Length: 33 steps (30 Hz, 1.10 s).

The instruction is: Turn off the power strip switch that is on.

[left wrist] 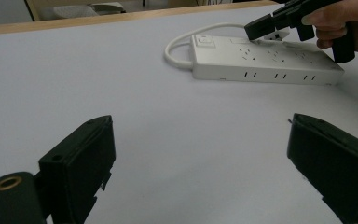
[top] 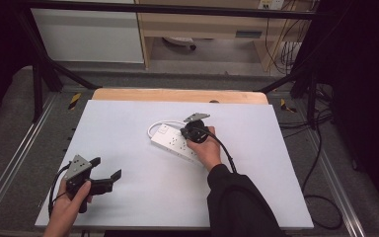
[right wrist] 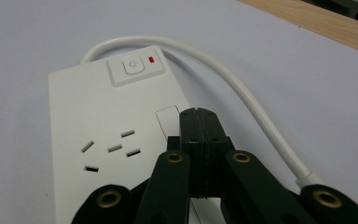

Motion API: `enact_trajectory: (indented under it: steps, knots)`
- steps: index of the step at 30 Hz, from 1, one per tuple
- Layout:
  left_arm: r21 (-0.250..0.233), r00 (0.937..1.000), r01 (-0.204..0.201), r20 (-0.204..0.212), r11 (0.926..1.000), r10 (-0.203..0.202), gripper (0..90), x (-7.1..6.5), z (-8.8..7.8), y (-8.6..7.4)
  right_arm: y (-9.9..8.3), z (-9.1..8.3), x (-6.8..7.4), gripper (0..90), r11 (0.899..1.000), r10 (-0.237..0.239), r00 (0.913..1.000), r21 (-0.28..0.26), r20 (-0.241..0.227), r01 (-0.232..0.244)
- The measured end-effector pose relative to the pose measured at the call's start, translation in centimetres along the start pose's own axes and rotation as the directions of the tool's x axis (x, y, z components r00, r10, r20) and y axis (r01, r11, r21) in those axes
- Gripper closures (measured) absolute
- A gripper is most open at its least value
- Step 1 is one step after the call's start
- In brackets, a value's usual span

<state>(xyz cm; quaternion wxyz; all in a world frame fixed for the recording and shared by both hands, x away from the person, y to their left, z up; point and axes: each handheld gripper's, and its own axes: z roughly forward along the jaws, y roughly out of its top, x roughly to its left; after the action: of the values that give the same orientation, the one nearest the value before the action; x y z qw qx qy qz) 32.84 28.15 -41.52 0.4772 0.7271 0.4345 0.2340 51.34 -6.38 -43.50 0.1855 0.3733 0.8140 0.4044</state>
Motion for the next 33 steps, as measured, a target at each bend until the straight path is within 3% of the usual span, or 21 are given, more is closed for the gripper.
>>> enact_trajectory:
  steps: [5, 15, 22, 30, 33]
  knots:
    - [0.002, 1.0, -0.002, 0.001, 1.0, 0.002, 7.6, -0.02, 0.03, 0.0, 0.22, -0.09, 0.08, 90.0, 1.0, -0.003, 1.0, -0.01, -0.007, 0.003]
    - [0.011, 0.9999, 0.003, 0.011, 0.9999, -0.004, 7.8, -0.14, 0.26, -0.06, 0.59, 0.3, 0.54, 90.0, 0.999, -0.048, 0.9987, 0.026, -0.016, 0.048]
    - [0.009, 0.9999, 0.006, 0.009, 0.9999, -0.006, 7.8, -0.05, 0.26, -0.05, 0.78, 0.61, 0.86, 90.0, 0.998, -0.054, 0.9985, 0.029, -0.009, 0.054]
    - [0.007, 0.9999, 0.011, 0.008, 0.9999, -0.011, 7.8, -0.03, 0.21, -0.07, 0.67, 0.61, 0.63, 90.0, 0.999, -0.025, 0.9995, 0.025, -0.018, 0.025]
    - [0.005, 1.0, 0.006, 0.005, 1.0, -0.006, 7.8, -0.04, 0.17, -0.04, 0.56, 0.61, 0.67, 90.0, 0.999, -0.038, 0.9992, 0.032, -0.009, 0.039]
